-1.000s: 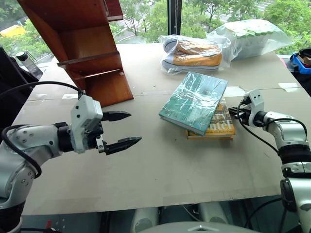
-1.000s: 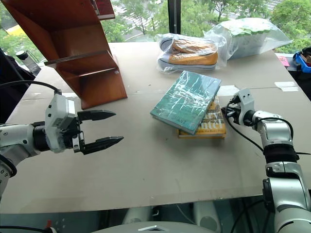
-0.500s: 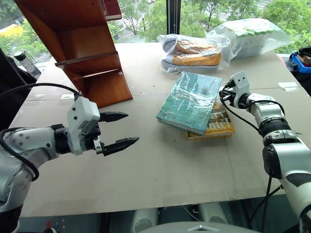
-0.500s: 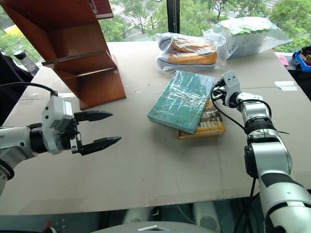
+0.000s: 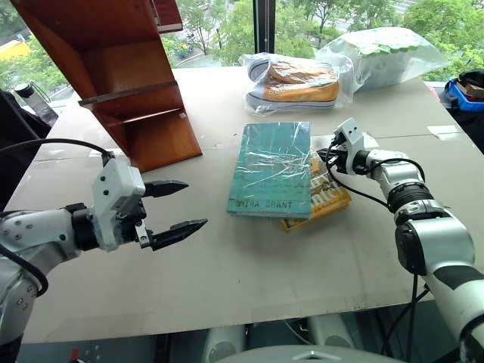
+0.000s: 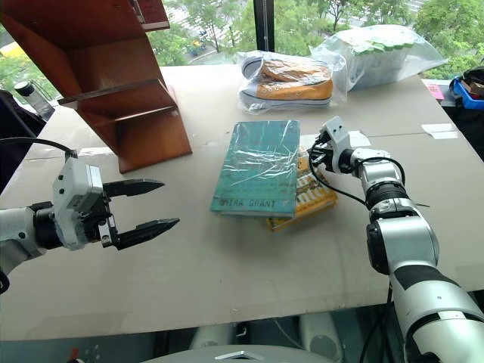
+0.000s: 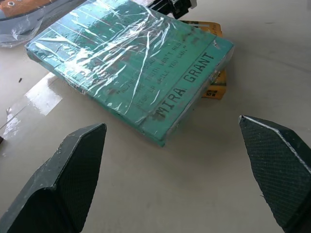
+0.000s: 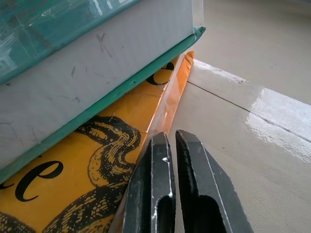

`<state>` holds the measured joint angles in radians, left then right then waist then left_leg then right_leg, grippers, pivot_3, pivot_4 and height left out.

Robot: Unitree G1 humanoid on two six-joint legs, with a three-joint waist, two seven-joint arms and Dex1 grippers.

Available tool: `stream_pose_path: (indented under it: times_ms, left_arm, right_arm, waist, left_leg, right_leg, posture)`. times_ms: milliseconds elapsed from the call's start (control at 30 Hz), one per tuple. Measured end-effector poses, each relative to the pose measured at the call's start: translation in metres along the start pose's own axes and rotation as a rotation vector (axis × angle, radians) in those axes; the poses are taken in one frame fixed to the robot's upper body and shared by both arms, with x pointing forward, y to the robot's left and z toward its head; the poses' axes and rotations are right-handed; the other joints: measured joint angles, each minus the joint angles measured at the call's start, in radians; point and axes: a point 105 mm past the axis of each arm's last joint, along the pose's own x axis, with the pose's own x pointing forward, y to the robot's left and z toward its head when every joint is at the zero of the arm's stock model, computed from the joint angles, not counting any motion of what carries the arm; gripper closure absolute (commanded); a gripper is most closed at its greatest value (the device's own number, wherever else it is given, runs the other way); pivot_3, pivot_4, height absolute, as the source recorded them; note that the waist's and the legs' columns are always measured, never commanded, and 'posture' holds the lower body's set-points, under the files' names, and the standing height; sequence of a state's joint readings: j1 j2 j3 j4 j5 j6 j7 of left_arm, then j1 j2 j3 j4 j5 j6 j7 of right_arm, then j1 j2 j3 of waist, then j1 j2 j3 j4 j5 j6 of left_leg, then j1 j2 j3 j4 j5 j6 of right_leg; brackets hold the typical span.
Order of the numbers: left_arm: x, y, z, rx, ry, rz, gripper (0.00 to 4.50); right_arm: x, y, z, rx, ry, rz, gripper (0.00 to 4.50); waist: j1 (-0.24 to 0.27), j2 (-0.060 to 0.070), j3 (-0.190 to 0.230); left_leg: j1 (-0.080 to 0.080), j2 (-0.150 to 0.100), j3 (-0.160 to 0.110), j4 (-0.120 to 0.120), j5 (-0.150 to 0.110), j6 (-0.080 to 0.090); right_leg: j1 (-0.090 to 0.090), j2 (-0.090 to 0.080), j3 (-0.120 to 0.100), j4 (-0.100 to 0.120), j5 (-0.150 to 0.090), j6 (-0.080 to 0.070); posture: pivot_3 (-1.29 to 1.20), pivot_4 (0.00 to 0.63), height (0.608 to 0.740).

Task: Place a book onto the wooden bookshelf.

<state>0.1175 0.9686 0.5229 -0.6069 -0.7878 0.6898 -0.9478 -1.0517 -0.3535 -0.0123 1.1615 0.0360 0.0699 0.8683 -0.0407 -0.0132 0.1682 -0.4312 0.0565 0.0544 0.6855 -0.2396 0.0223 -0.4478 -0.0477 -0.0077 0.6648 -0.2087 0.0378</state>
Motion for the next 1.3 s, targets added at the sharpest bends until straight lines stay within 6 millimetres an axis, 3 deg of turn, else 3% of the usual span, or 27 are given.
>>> stream_pose_path:
  times_ms: [33,133,267,300,400,467,533,667,733,767,900,1000,1200,1267,1300]
  left_arm:
    - [0.000,0.001,-0.001,-0.016,-0.004,0.011,0.00]
    - [-0.001,0.005,-0.007,-0.112,-0.007,0.035,0.00]
    - [0.006,0.014,-0.029,-0.313,-0.017,0.067,0.00]
    - [0.011,0.019,-0.031,-0.383,-0.049,0.066,0.00]
    - [0.027,0.033,-0.028,-0.565,-0.136,0.021,0.00]
    - [0.035,0.034,-0.030,-0.607,-0.121,-0.009,0.00]
    - [0.050,0.038,-0.037,-0.705,-0.094,-0.060,0.00]
    - [0.083,0.045,-0.049,-0.906,-0.060,-0.170,0.00]
    - [0.088,0.045,-0.052,-0.925,-0.043,-0.179,0.00]
    - [0.102,0.047,-0.051,-0.959,-0.027,-0.215,0.00]
    - [0.139,0.045,-0.050,-1.066,0.034,-0.315,0.00]
    - [0.151,0.044,-0.044,-1.118,0.044,-0.367,0.90]
    - [0.149,0.039,-0.045,-1.173,0.051,-0.448,3.93]
    - [0.145,0.039,-0.040,-1.171,0.037,-0.471,4.46]
    - [0.143,0.040,-0.039,-1.162,0.036,-0.470,4.46]
  right_arm:
    - [-0.001,-0.002,0.002,-0.014,-0.006,-0.012,4.40]
    - [-0.013,-0.013,0.010,-0.081,-0.032,-0.051,3.63]
    - [-0.056,-0.024,0.005,-0.170,-0.044,-0.057,1.86]
    - [-0.071,-0.023,0.002,-0.180,-0.052,-0.057,1.22]
    - [-0.119,0.002,-0.003,-0.187,-0.074,0.006,0.02]
    - [-0.138,0.016,-0.001,-0.169,-0.093,0.040,0.02]
    - [-0.163,0.047,0.003,-0.140,-0.120,0.118,0.02]
    - [-0.190,0.095,0.008,-0.078,-0.164,0.199,0.02]
    - [-0.192,0.099,0.015,-0.095,-0.191,0.194,0.02]
    - [-0.201,0.103,0.015,-0.086,-0.199,0.157,0.02]
    - [-0.207,0.129,0.016,-0.046,-0.229,0.191,0.02]
    - [-0.211,0.131,0.019,-0.036,-0.248,0.174,0.00]
    - [-0.215,0.132,0.023,-0.023,-0.258,0.160,0.00]
    - [-0.216,0.132,0.025,-0.023,-0.265,0.160,0.00]
    - [-0.216,0.132,0.026,-0.022,-0.268,0.162,0.00]
  waist:
    - [0.000,0.000,0.000]
    - [0.006,0.000,0.000]
    - [0.026,-0.001,0.000]
    - [0.032,-0.001,0.001]
    - [0.045,-0.002,0.001]
    - [0.045,-0.001,0.001]
    - [0.046,-0.002,0.001]
    - [0.045,-0.004,0.001]
    - [0.031,-0.007,0.001]
    - [0.035,-0.008,0.001]
    - [0.054,-0.010,0.001]
    - [0.052,-0.011,0.002]
    - [0.052,-0.012,0.002]
    - [0.053,-0.012,0.002]
    - [0.052,-0.012,0.002]
  left_leg:
    - [0.000,0.000,0.000,0.000,0.000,0.000]
    - [-0.001,0.000,0.000,0.000,0.000,0.000]
    - [-0.001,0.000,0.000,-0.001,0.000,0.000]
    - [-0.001,-0.001,-0.001,-0.001,0.000,0.000]
    - [-0.001,0.000,-0.003,0.000,0.000,0.000]
    - [0.000,-0.001,-0.003,0.000,0.000,0.000]
    - [0.001,0.000,-0.004,0.000,0.000,0.000]
    - [0.003,-0.001,-0.006,0.002,0.000,0.000]
    - [0.004,-0.001,-0.005,0.003,0.000,0.000]
    - [0.004,-0.002,-0.007,0.003,0.000,0.000]
    - [0.001,-0.002,-0.007,0.003,0.000,0.000]
    - [0.001,-0.002,-0.007,0.003,0.000,0.000]
    - [0.000,-0.002,-0.008,0.002,0.000,0.000]
    - [0.000,-0.002,-0.008,0.003,0.000,0.000]
    - [0.000,-0.002,-0.008,0.003,0.000,0.000]
  right_leg:
    - [0.000,0.000,0.000,0.000,0.000,0.000]
    - [0.000,0.000,0.000,0.000,0.000,0.000]
    - [0.000,-0.001,-0.001,-0.001,0.000,0.000]
    - [0.000,-0.001,-0.002,-0.001,0.000,0.000]
    - [0.001,-0.001,-0.003,0.000,0.000,0.001]
    - [0.002,-0.001,-0.003,0.001,-0.001,0.001]
    - [0.003,0.000,-0.004,0.001,-0.002,0.004]
    - [0.004,0.001,-0.003,0.002,-0.003,0.001]
    - [0.004,0.001,-0.002,0.002,-0.004,-0.001]
    - [0.005,0.001,-0.003,0.002,-0.004,-0.001]
    - [0.005,0.001,-0.004,0.000,-0.004,-0.001]
    - [0.005,0.001,-0.003,-0.001,-0.004,-0.001]
    - [0.004,0.001,-0.004,-0.001,-0.004,-0.001]
    - [0.004,0.001,-0.004,-0.001,-0.004,-0.001]
    - [0.004,0.001,-0.004,-0.001,-0.004,-0.001]
  posture:
    - [0.00,0.150,0.693]
    - [0.00,0.150,0.693]
    - [0.00,0.150,0.693]
    - [0.00,0.150,0.693]
    - [0.00,0.150,0.693]
    - [0.00,0.150,0.693]
    - [0.00,0.150,0.693]
    - [0.00,0.150,0.693]
    - [0.00,0.150,0.693]
    - [0.00,0.150,0.693]
    - [0.00,0.150,0.693]
    - [0.00,0.150,0.693]
    - [0.00,0.150,0.693]
    - [0.00,0.150,0.693]
    - [0.00,0.150,0.693]
